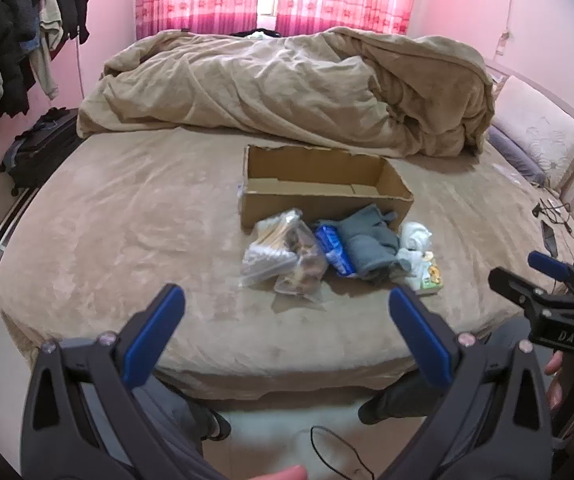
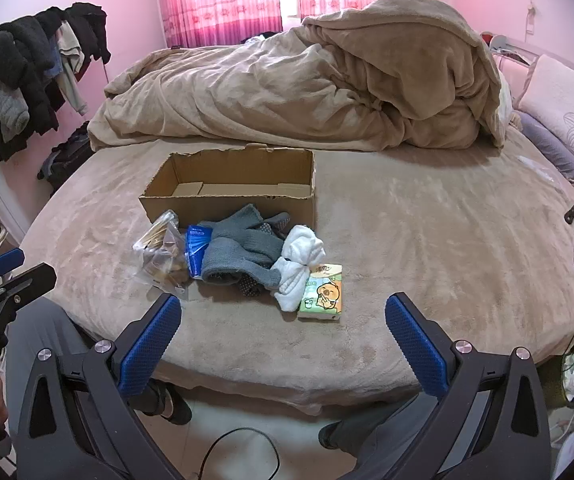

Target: Organize objects

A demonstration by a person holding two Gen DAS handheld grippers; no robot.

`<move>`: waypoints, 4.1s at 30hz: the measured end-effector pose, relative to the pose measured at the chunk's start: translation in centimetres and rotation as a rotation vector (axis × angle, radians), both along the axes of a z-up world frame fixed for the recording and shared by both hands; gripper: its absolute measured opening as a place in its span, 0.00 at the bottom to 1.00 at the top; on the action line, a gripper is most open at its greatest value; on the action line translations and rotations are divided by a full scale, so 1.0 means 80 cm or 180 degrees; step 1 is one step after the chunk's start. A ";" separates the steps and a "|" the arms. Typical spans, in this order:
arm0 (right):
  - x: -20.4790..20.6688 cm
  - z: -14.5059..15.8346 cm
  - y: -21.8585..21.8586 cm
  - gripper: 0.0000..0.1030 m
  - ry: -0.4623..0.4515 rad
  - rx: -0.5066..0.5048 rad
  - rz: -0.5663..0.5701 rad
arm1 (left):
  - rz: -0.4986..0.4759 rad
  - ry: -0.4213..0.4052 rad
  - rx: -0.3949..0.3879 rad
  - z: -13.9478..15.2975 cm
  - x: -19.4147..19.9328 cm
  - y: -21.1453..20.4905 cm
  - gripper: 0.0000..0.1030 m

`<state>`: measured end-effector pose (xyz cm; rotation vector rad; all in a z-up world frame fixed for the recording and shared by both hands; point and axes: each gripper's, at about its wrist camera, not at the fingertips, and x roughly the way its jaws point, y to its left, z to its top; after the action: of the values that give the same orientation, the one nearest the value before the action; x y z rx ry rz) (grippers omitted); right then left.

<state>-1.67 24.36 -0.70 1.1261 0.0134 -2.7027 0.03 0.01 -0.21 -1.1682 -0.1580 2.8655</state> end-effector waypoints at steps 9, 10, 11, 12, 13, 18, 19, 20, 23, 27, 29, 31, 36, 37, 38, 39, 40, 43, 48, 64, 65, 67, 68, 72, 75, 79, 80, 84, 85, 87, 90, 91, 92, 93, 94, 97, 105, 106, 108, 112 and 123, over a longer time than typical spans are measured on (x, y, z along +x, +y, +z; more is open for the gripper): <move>-0.001 -0.002 -0.002 1.00 -0.0023 0.0019 0.0004 | 0.0024 -0.0023 -0.0029 -0.004 0.000 0.000 1.00; -0.001 -0.001 -0.001 1.00 -0.0018 0.0015 0.0002 | 0.0026 -0.0018 -0.0033 -0.004 -0.001 0.000 1.00; -0.001 -0.001 -0.001 1.00 -0.0014 0.0014 0.0001 | 0.0029 -0.0019 -0.0027 -0.004 0.000 -0.001 1.00; -0.001 -0.001 -0.002 1.00 -0.0008 0.0015 0.0000 | 0.0026 -0.0024 -0.0027 -0.004 0.000 -0.001 1.00; -0.001 -0.001 -0.002 1.00 -0.0008 0.0018 -0.0001 | 0.0026 -0.0029 -0.0027 -0.005 0.000 -0.001 1.00; -0.001 -0.003 -0.002 1.00 -0.0021 0.0015 0.0003 | 0.0035 -0.0036 -0.0023 -0.004 0.000 -0.003 1.00; -0.001 -0.003 -0.002 1.00 -0.0026 0.0014 0.0010 | 0.0033 -0.0035 -0.0026 -0.004 0.000 -0.003 1.00; -0.001 -0.003 -0.003 1.00 -0.0027 0.0015 0.0012 | 0.0031 -0.0041 -0.0021 -0.004 0.000 -0.003 1.00; -0.001 -0.003 -0.002 1.00 -0.0027 0.0010 0.0014 | 0.0034 -0.0043 -0.0017 -0.004 0.000 -0.003 1.00; -0.001 -0.003 -0.002 1.00 -0.0031 0.0014 0.0013 | 0.0034 -0.0041 -0.0018 -0.005 0.000 -0.002 1.00; -0.001 -0.005 -0.002 1.00 -0.0037 0.0011 0.0014 | 0.0032 -0.0043 -0.0023 -0.005 0.000 -0.002 1.00; -0.001 -0.006 -0.003 1.00 -0.0042 0.0013 0.0014 | 0.0033 -0.0045 -0.0018 -0.005 0.000 -0.003 1.00; 0.000 -0.007 -0.005 1.00 -0.0045 -0.0001 0.0027 | 0.0036 -0.0038 -0.0021 -0.005 0.000 -0.002 1.00; 0.001 -0.007 -0.005 1.00 -0.0046 -0.0002 0.0028 | 0.0037 -0.0037 -0.0024 -0.005 0.000 -0.002 1.00; 0.001 -0.007 -0.005 1.00 -0.0043 -0.0004 0.0028 | 0.0039 -0.0032 -0.0029 -0.006 0.000 -0.001 1.00; 0.000 -0.006 -0.005 1.00 -0.0040 -0.0004 0.0026 | 0.0042 -0.0027 -0.0032 -0.006 0.001 -0.001 1.00; 0.001 -0.007 -0.006 1.00 -0.0035 -0.0004 0.0026 | 0.0043 -0.0025 -0.0033 -0.006 0.001 -0.001 1.00; 0.002 -0.009 -0.007 1.00 -0.0037 -0.0005 0.0035 | 0.0043 -0.0023 -0.0035 -0.008 0.001 -0.001 1.00; 0.004 -0.005 -0.008 1.00 -0.0030 0.0035 0.0044 | 0.0079 -0.0024 -0.0046 -0.008 0.001 -0.001 1.00; 0.001 -0.004 -0.007 1.00 -0.0088 -0.0024 0.0054 | 0.0061 -0.0072 0.0015 -0.008 -0.002 -0.005 1.00; 0.001 -0.004 -0.007 1.00 -0.0088 -0.0021 0.0053 | 0.0066 -0.0076 0.0019 -0.008 -0.002 -0.004 1.00; 0.001 -0.004 -0.007 1.00 -0.0080 -0.0017 0.0054 | 0.0074 -0.0072 0.0023 -0.008 -0.002 -0.005 1.00; 0.001 -0.004 -0.007 1.00 -0.0089 -0.0025 0.0056 | 0.0078 -0.0070 0.0019 -0.008 -0.003 -0.004 1.00; 0.001 -0.004 -0.007 1.00 -0.0089 -0.0024 0.0055 | 0.0073 -0.0071 0.0024 -0.009 -0.002 -0.004 1.00; 0.001 -0.005 -0.007 1.00 -0.0086 -0.0022 0.0055 | 0.0070 -0.0071 0.0022 -0.009 -0.002 -0.004 1.00; 0.001 -0.004 -0.006 1.00 -0.0086 -0.0026 0.0058 | 0.0065 -0.0064 0.0019 -0.009 -0.002 -0.003 1.00; 0.001 -0.005 -0.007 1.00 -0.0085 -0.0020 0.0056 | 0.0063 -0.0060 0.0018 -0.009 -0.001 -0.003 1.00; 0.001 -0.005 -0.007 1.00 -0.0090 -0.0026 0.0056 | 0.0051 -0.0055 0.0015 -0.008 0.000 -0.001 1.00; 0.001 -0.005 -0.007 1.00 -0.0090 -0.0026 0.0055 | 0.0048 -0.0056 0.0017 -0.008 0.000 -0.001 1.00; 0.001 -0.005 -0.007 1.00 -0.0086 -0.0021 0.0055 | 0.0038 -0.0059 0.0019 -0.008 -0.001 -0.001 1.00; 0.000 -0.006 -0.007 1.00 -0.0092 -0.0022 0.0055 | 0.0024 -0.0066 0.0020 -0.009 -0.003 0.000 1.00; 0.000 -0.006 -0.007 1.00 -0.0091 -0.0022 0.0054 | 0.0017 -0.0070 0.0019 -0.011 -0.005 0.001 1.00; -0.001 -0.006 -0.007 1.00 -0.0098 -0.0024 0.0053 | 0.0009 -0.0077 0.0019 -0.012 -0.006 0.001 1.00; -0.002 -0.007 -0.006 1.00 -0.0106 -0.0025 0.0053 | 0.0004 -0.0087 0.0020 -0.013 -0.008 0.001 1.00; -0.003 -0.008 -0.006 1.00 -0.0114 -0.0025 0.0054 | 0.0002 -0.0093 0.0020 -0.014 -0.009 0.001 1.00; -0.008 -0.011 -0.007 1.00 -0.0130 -0.0013 0.0060 | -0.0014 -0.0102 0.0024 -0.018 -0.015 0.001 1.00; -0.024 -0.020 -0.009 1.00 -0.0137 0.0014 0.0058 | -0.0023 -0.0117 0.0027 -0.033 -0.040 -0.002 0.99; -0.027 -0.022 -0.009 1.00 -0.0139 0.0017 0.0049 | -0.0040 -0.0116 0.0038 -0.037 -0.045 -0.003 0.99; -0.032 -0.026 -0.009 1.00 -0.0151 -0.0005 0.0051 | -0.0095 -0.0155 0.0027 -0.047 -0.058 -0.003 0.99; -0.047 -0.038 -0.006 0.99 -0.0174 -0.0005 0.0024 | -0.0106 -0.0250 -0.0015 -0.071 -0.089 -0.006 0.99; -0.122 -0.096 0.005 0.82 -0.0327 0.0032 -0.0064 | 0.0048 -0.0548 0.0178 -0.133 -0.163 -0.031 0.97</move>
<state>-11.39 24.79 -8.39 1.2730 -0.0005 -2.6614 -12.97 -2.43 -10.84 -1.4074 -0.2521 2.7510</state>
